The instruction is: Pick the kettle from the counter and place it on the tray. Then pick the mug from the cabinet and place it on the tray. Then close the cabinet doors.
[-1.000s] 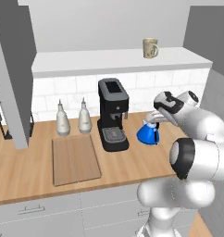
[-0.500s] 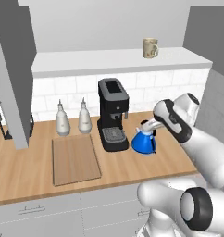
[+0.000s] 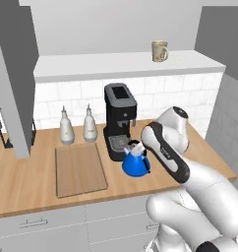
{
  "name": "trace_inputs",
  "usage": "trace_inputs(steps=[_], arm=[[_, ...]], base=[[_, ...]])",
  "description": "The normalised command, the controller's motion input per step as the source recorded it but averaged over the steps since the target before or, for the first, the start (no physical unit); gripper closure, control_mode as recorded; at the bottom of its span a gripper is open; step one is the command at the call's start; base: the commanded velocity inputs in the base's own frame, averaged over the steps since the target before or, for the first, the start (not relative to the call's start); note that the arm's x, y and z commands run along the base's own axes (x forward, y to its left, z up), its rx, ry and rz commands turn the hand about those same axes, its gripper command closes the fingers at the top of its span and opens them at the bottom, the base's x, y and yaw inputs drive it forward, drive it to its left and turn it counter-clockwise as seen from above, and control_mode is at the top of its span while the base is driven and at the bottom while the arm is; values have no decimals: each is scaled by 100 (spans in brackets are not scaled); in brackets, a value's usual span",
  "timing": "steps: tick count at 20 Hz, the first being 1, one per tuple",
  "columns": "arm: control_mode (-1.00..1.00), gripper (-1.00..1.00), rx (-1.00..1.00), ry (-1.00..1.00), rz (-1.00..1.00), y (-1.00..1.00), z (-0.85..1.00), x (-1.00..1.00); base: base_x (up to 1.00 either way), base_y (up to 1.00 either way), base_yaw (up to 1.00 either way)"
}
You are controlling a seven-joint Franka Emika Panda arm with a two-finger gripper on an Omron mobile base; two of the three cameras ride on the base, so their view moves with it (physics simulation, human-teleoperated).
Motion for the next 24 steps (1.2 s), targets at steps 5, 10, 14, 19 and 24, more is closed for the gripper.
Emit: trace_inputs(steps=[5,10,14,19,24], arm=[[-100,100,-7,-16,0,100,4,17],[-100,100,0,-1,0,95,9,49],[-100,100,0,8,0,75,6,75],[-100,100,0,1,0,68,3,72],[-100,100,0,1,0,44,-14,59]], base=[[0,0,0],[0,0,0],[0,0,0],[0,0,0],[0,0,0]])
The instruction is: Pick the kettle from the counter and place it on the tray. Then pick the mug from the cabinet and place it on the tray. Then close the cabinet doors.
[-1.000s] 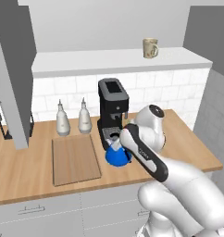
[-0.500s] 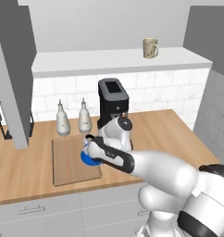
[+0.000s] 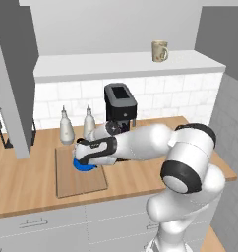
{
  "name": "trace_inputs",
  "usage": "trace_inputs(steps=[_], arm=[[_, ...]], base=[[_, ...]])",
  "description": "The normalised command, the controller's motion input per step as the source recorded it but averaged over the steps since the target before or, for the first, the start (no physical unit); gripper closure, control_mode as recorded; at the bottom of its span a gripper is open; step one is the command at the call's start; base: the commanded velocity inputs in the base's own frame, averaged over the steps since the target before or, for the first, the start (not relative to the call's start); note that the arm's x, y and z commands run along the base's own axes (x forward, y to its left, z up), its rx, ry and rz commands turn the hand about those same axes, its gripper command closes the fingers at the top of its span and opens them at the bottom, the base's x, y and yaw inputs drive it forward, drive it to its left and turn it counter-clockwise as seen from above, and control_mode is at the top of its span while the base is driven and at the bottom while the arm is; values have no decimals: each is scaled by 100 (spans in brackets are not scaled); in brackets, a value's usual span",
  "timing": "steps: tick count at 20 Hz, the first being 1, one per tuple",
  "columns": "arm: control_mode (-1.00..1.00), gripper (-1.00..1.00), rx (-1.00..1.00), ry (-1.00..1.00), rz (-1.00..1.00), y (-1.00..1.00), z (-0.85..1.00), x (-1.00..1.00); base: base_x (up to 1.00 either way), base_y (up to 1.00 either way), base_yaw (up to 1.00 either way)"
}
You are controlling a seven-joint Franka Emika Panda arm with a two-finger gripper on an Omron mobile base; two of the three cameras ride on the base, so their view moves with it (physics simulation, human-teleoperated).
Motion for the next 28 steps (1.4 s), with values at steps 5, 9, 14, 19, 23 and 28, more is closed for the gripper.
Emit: trace_inputs(steps=[5,9,14,19,23,28], arm=[[-100,100,1,0,0,28,-7,51],[-100,100,3,0,0,33,-3,22],[-100,100,5,4,0,25,-10,5],[-100,100,2,2,0,5,-23,10],[-100,100,0,8,-2,-21,-29,-6],[-100,100,0,7,-3,-26,-33,-17]], base=[[0,0,0],[0,0,0],[0,0,0],[0,0,0],[0,0,0],[0,0,0]])
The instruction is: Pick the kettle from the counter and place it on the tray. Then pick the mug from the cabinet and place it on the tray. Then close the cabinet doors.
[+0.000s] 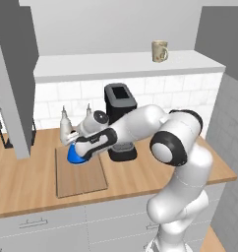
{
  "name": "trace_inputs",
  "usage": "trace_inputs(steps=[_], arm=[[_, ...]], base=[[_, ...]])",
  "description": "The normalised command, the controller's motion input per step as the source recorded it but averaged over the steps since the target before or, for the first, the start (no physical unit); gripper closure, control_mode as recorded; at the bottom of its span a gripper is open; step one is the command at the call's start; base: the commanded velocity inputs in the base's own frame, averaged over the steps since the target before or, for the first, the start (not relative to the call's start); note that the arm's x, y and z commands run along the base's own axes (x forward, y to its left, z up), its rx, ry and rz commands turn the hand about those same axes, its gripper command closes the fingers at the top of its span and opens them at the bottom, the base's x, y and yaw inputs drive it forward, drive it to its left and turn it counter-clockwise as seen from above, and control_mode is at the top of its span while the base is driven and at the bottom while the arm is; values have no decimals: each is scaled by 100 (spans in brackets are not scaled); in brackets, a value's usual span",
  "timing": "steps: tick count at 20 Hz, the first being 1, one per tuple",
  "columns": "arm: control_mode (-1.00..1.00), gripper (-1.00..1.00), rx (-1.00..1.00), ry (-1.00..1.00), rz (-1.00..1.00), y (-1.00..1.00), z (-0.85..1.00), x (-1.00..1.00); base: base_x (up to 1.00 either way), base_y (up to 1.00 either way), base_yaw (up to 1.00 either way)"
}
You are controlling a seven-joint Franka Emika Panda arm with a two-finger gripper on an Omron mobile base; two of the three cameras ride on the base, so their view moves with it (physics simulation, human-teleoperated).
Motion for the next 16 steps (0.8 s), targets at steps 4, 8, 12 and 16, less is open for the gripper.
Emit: trace_inputs(steps=[4,8,12,16], arm=[[-100,-100,0,8,-3,-24,-34,-19],[-100,-100,0,1,-2,-20,-3,-1],[-100,-100,0,0,-2,-14,8,-9],[-100,-100,2,0,-6,1,9,-38]], base=[[0,0,0],[0,0,0],[0,0,0],[0,0,0]])
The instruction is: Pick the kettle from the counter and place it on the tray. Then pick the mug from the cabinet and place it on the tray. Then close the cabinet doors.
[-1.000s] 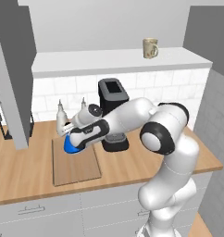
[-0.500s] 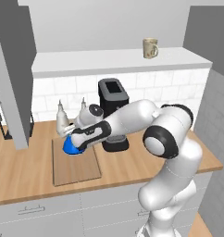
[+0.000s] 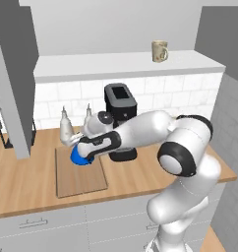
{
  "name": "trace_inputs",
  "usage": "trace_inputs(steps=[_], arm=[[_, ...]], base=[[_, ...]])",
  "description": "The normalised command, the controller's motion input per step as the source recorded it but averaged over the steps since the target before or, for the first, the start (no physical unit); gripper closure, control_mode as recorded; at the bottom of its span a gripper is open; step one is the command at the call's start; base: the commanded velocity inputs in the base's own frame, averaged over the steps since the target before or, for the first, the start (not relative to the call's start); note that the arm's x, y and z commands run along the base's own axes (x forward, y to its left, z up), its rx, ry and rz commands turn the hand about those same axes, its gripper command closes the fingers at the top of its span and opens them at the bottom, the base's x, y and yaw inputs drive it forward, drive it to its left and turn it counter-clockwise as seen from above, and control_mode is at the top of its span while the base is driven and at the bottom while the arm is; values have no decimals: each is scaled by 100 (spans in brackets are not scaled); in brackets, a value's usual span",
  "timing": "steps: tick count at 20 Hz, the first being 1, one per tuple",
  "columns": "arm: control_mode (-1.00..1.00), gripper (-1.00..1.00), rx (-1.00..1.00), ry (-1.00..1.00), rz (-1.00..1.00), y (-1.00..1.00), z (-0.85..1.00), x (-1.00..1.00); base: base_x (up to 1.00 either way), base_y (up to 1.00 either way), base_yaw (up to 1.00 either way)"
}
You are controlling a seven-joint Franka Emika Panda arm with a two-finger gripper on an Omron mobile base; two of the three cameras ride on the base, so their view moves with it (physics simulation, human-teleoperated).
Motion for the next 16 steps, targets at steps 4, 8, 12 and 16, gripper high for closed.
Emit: trace_inputs(steps=[4,8,12,16], arm=[[-100,-100,1,0,-6,0,9,-30],[-100,-100,0,0,-16,-4,41,-41],[-100,-100,0,0,-19,-22,49,-35],[-100,-100,0,0,-20,-20,63,-41]], base=[[0,0,0],[0,0,0],[0,0,0],[0,0,0]])
